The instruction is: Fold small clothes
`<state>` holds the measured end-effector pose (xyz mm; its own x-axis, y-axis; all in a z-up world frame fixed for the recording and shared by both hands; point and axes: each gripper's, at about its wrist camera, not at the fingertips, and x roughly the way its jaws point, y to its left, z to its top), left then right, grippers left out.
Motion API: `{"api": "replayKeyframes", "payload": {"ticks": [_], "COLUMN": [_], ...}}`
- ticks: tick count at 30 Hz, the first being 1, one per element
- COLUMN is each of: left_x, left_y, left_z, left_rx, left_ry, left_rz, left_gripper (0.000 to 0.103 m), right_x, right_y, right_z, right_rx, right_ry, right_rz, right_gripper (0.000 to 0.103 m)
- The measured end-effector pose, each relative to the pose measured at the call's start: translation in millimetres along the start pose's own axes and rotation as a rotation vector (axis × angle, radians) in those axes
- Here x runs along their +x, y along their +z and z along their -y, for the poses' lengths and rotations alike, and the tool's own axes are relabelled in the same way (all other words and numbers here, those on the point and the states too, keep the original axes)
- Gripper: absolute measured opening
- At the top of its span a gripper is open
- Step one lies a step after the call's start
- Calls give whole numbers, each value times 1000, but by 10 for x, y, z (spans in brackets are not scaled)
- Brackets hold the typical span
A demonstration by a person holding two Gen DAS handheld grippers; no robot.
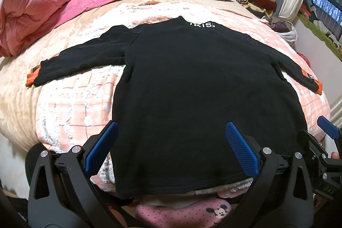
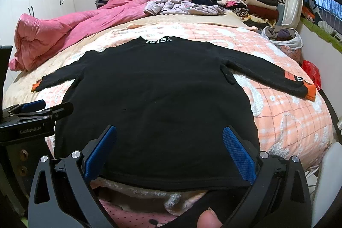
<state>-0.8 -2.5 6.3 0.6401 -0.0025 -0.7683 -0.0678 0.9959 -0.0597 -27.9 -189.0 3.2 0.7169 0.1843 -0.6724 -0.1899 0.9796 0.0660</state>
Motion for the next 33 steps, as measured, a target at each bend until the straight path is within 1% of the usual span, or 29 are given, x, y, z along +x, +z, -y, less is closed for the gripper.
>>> {"api": "replayKeyframes", "payload": {"ticks": [14,33], "left_x": [-2,31], "left_y": [19,5], "left_z": [26,-36], "left_rx": [0,4], "left_ry": [1,-3], "left_rz": [2,13], "left_gripper": [95,95], "right_x": [2,-9], "right_y": [14,21], "right_z": [-4,-3], "right_rx": [-2,2], "right_ry": [0,3], "right_rz": [-3,3], "right_gripper": [99,99]}}
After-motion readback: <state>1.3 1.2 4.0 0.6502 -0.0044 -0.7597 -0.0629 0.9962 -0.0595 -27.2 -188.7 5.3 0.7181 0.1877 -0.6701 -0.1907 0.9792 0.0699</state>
